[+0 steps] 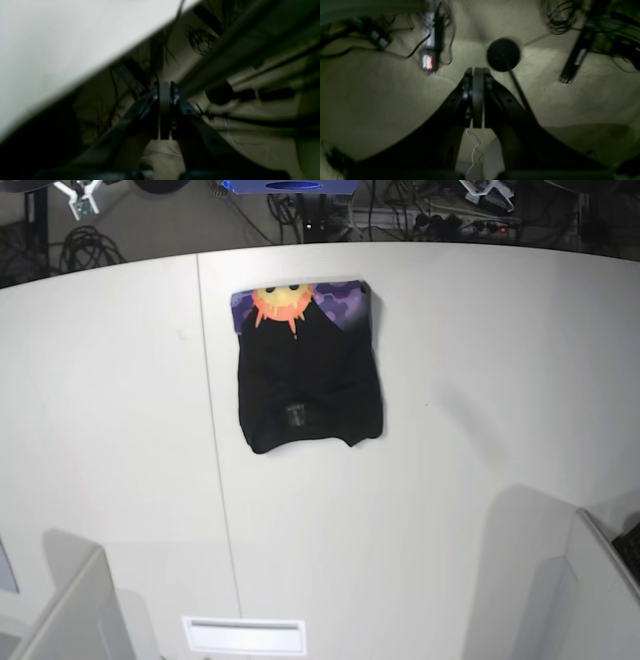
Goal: Fold the T-shirt properly
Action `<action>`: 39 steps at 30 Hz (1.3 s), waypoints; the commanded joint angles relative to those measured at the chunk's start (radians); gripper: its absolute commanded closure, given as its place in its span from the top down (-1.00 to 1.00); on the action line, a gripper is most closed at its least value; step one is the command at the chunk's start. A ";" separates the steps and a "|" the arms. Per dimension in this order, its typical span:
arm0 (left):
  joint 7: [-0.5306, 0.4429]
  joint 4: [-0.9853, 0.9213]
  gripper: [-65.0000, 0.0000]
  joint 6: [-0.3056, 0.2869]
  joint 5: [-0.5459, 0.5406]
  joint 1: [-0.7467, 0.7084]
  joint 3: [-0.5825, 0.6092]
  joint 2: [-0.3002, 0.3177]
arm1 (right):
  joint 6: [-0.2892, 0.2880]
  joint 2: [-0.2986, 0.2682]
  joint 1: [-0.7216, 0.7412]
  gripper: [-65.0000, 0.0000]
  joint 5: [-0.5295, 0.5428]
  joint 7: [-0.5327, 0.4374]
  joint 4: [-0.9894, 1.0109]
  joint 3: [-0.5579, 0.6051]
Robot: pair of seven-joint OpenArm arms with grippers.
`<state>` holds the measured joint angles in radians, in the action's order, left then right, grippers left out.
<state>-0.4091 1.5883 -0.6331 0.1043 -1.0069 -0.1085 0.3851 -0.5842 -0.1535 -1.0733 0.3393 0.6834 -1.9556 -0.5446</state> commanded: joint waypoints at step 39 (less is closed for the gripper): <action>-0.018 -1.531 -1.00 0.197 -0.004 0.712 0.152 -0.355 | 0.005 -0.068 0.816 -1.00 -0.411 -0.759 1.739 0.795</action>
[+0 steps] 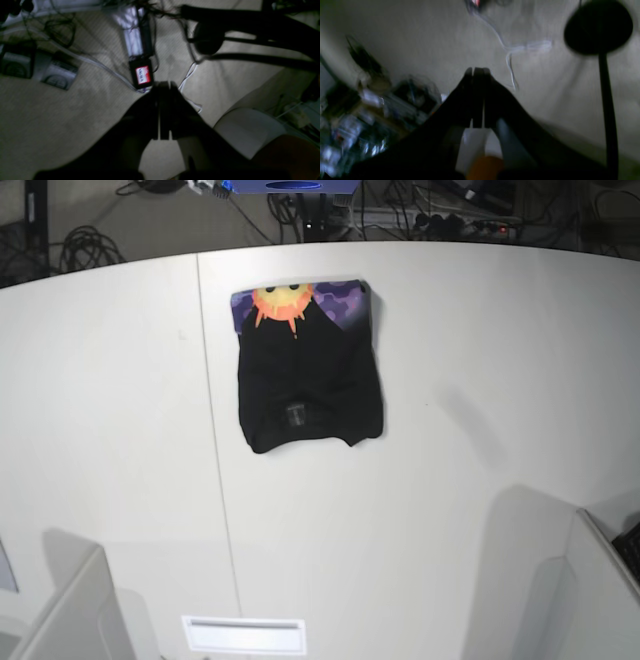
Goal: Fold the T-shirt properly
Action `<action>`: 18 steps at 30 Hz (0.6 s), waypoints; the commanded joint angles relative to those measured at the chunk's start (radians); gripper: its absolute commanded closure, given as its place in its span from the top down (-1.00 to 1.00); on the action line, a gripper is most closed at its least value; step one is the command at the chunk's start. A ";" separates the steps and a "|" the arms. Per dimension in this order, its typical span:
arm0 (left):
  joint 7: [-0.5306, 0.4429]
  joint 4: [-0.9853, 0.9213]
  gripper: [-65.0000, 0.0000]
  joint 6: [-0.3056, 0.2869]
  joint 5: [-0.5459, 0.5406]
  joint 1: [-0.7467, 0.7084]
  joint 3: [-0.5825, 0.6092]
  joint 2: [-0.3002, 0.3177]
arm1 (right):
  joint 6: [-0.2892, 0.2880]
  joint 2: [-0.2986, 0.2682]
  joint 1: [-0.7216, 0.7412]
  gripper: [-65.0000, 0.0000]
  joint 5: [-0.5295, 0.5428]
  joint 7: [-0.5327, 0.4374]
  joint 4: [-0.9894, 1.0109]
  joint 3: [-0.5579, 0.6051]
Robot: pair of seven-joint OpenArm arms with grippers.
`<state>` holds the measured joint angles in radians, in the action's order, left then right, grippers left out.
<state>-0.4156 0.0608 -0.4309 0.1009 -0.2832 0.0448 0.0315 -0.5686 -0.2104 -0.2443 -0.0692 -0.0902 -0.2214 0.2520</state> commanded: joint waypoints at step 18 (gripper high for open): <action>-0.012 0.106 -1.00 -0.006 0.004 0.066 -0.001 0.006 | 0.459 0.091 0.004 -1.00 -0.002 -0.095 0.010 -0.095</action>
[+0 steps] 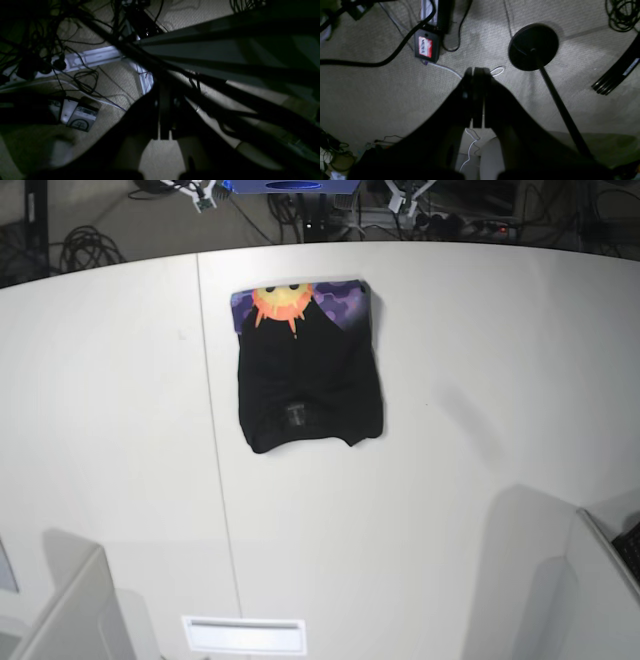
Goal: Fold the T-shirt properly
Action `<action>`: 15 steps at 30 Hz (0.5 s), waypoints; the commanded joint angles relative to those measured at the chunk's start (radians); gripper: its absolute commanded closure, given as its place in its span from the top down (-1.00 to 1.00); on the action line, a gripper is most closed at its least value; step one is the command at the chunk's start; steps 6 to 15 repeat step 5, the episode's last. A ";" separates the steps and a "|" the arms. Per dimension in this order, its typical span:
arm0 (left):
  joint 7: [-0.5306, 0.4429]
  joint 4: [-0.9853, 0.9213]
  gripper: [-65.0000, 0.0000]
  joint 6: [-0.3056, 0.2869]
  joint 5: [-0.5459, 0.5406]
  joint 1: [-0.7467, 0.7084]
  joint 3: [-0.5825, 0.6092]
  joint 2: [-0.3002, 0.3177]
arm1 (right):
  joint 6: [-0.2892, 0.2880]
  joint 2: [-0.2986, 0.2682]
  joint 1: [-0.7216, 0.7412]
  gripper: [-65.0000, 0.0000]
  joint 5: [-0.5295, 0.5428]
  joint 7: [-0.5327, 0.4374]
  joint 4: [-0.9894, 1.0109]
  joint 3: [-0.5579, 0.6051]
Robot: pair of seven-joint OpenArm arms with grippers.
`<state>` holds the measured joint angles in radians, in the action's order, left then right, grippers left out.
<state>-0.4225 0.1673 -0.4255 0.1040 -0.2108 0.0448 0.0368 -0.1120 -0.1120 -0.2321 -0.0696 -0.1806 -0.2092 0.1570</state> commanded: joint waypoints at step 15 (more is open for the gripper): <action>-0.009 0.002 -1.00 -0.011 0.001 -0.005 -0.001 0.001 | 0.002 -0.005 -0.010 -1.00 -0.002 -0.004 -0.002 0.000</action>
